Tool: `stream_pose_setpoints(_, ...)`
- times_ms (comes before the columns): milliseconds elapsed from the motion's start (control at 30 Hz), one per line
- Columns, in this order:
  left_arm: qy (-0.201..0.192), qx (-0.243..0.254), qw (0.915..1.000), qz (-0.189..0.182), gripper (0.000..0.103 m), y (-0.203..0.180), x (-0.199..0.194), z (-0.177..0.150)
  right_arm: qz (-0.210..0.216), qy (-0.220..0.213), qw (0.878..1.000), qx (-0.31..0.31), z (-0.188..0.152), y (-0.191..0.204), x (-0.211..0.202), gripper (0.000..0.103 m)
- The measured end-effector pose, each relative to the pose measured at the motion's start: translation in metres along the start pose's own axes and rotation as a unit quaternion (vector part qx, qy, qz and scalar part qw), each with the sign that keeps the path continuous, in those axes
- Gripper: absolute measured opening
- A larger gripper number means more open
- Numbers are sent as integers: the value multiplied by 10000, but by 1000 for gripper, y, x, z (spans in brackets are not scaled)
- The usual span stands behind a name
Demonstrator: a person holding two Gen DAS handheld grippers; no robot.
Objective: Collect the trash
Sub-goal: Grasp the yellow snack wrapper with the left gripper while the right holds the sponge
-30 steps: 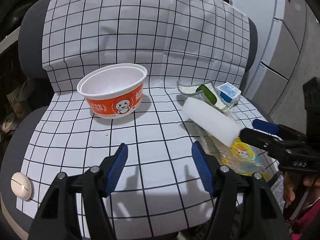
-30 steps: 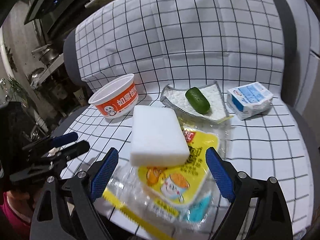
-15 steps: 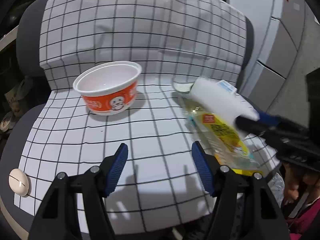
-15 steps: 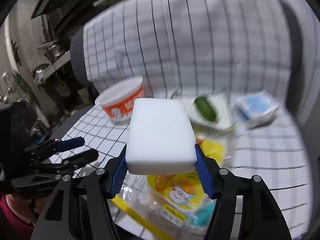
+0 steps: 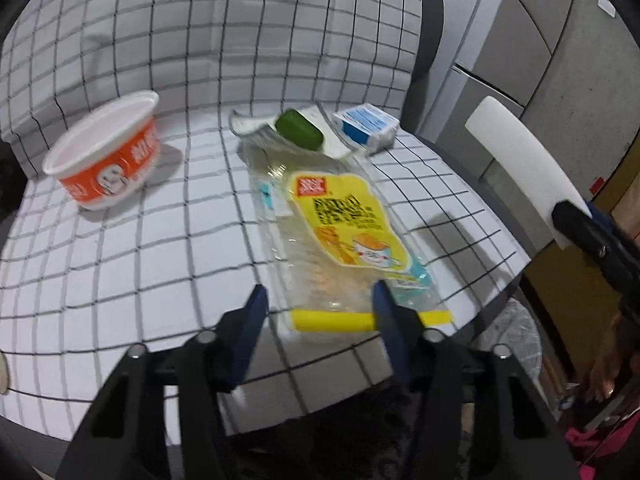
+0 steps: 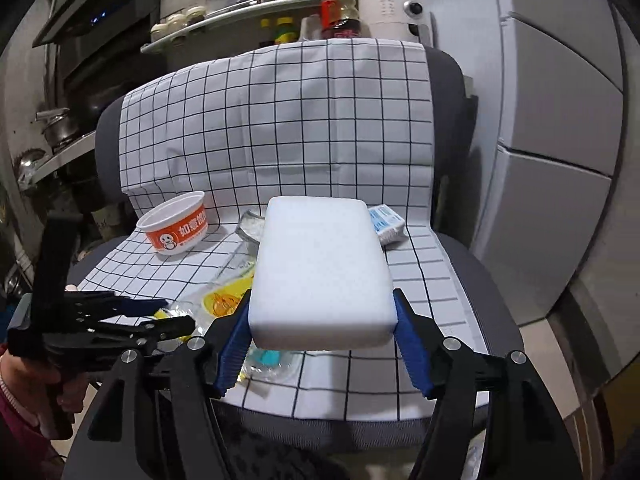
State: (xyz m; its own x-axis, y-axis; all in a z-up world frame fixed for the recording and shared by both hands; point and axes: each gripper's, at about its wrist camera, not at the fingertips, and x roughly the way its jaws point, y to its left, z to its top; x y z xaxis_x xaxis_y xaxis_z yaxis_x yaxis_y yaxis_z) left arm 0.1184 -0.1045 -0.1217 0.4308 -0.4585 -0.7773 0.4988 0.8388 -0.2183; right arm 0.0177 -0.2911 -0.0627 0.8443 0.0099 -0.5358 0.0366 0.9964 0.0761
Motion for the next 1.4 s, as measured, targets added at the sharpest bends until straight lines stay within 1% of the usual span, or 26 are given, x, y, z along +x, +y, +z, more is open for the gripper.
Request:
stream_pose_setpoints(67, 54, -41, 9999, -92, 42, -2, 2, 0, 5, 27, 10000, 53, -3, -3, 1, 66)
stream_pose_setpoints(133, 25, -39, 9999, -130, 39, -5, 2, 3, 26, 46, 9999, 101, -5, -5, 4, 66)
stream_pose_setpoints(167, -42, -67, 9997, -215, 36, -6, 0, 6, 40, 51, 9999, 119, -7, -8, 3, 67)
stream_pose_setpoints(267, -234, -126, 9987, -435, 36, -8, -7, 16, 67, 65, 9998, 174, -8, -11, 6, 67)
stream_pose_setpoints(333, -268, -69, 9983, -510, 36, -14, -8, 23, 81, 75, 9997, 215, -8, -14, 7, 67)
stream_pose_setpoints(467, -19, -100, 9984, -549, 36, -25, 9, 37, 87, 104, 9993, 339, -8, -22, 10, 67)
stream_pose_setpoints(533, 118, -203, 9981, -577, 36, -24, 20, 40, 73, 122, 9992, 366, -9, -24, 10, 67)
stream_pose_setpoints(633, 354, -498, 9962, -623, 36, -18, 38, 40, 47, 142, 9992, 375, -10, -27, 10, 67)
stream_pose_setpoints(700, 428, -670, 9948, -642, 31, -13, 47, 39, 33, 154, 9992, 373, -11, -29, 10, 67)
stream_pose_setpoints(733, 410, -685, 9948, -630, 25, -13, 48, 38, 25, 162, 9992, 372, -11, -29, 10, 67)
stream_pose_setpoints(767, 385, -670, 9952, -602, 21, -13, 48, 36, 19, 164, 9992, 372, -11, -29, 10, 67)
stream_pose_setpoints(800, 324, -642, 9958, -570, 17, -14, 46, 35, 13, 172, 9992, 373, -12, -30, 10, 67)
stream_pose_setpoints(833, 252, -608, 9963, -550, 9, -15, 42, 34, 6, 183, 9992, 366, -12, -29, 10, 67)
stream_pose_setpoints(933, -33, -338, 9983, -477, 4, -20, 20, 33, -9, 160, 9993, 334, -11, -27, 8, 67)
stream_pose_setpoints(967, -138, -246, 9986, -443, 0, -21, 11, 33, -6, 146, 9994, 325, -10, -26, 7, 67)
stream_pose_setpoints(1067, -441, -28, 9983, -393, 0, -23, -11, 32, -28, 91, 9995, 310, -9, -22, 3, 67)
stream_pose_setpoints(1167, -762, 217, 9966, -230, 0, -27, -33, 30, -69, 25, 9995, 299, -8, -20, -1, 67)
stream_pose_setpoints(1300, -1062, 300, 9937, -192, 0, -25, -55, 27, -136, -79, 9993, 326, -7, -19, -10, 67)
stream_pose_setpoints(1400, -1249, 332, 9912, -273, 0, -25, -64, 24, -282, -228, 9985, 404, -7, -23, -21, 66)
